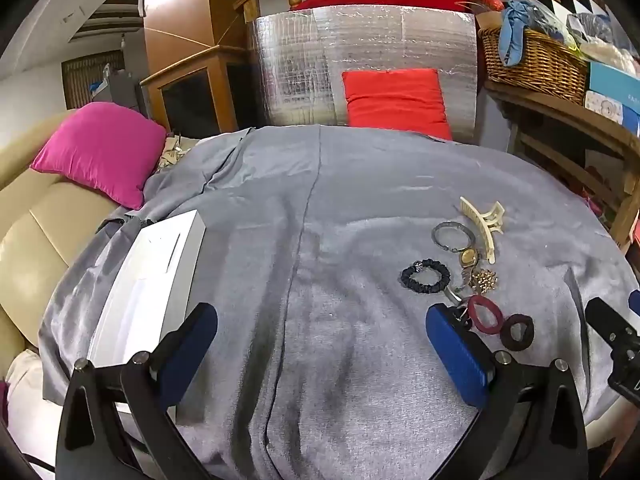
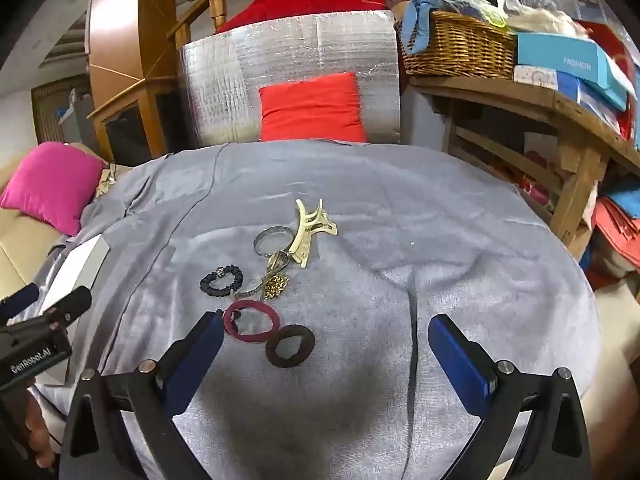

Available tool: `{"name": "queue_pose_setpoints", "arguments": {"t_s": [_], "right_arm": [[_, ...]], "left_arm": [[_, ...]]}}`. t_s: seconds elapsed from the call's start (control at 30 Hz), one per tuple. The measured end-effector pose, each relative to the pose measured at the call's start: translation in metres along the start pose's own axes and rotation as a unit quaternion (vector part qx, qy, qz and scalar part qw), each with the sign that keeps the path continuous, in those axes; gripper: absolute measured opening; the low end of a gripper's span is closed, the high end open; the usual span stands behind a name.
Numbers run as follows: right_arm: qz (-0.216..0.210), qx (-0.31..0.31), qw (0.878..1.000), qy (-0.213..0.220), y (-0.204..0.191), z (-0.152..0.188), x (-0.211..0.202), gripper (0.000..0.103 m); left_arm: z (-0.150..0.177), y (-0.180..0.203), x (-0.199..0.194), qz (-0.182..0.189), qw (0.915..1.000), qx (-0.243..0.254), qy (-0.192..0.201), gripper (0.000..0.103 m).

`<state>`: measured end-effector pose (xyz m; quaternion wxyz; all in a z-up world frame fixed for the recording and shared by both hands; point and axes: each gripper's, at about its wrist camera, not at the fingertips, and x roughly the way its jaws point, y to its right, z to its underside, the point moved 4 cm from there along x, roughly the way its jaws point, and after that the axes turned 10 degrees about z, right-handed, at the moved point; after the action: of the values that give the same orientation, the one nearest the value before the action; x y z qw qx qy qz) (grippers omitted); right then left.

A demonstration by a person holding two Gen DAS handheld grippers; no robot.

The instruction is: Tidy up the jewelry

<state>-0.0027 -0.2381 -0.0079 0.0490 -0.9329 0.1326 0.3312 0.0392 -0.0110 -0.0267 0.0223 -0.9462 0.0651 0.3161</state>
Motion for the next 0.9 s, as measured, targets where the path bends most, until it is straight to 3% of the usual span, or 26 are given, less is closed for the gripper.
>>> {"name": "queue_pose_setpoints", "arguments": {"t_s": [0.9], "right_arm": [[-0.015, -0.013, 1.000, 0.009, -0.008, 0.009, -0.009, 0.103]], "left_arm": [[0.003, -0.008, 0.008, -0.005, 0.9998, -0.012, -0.012, 0.103]]}}
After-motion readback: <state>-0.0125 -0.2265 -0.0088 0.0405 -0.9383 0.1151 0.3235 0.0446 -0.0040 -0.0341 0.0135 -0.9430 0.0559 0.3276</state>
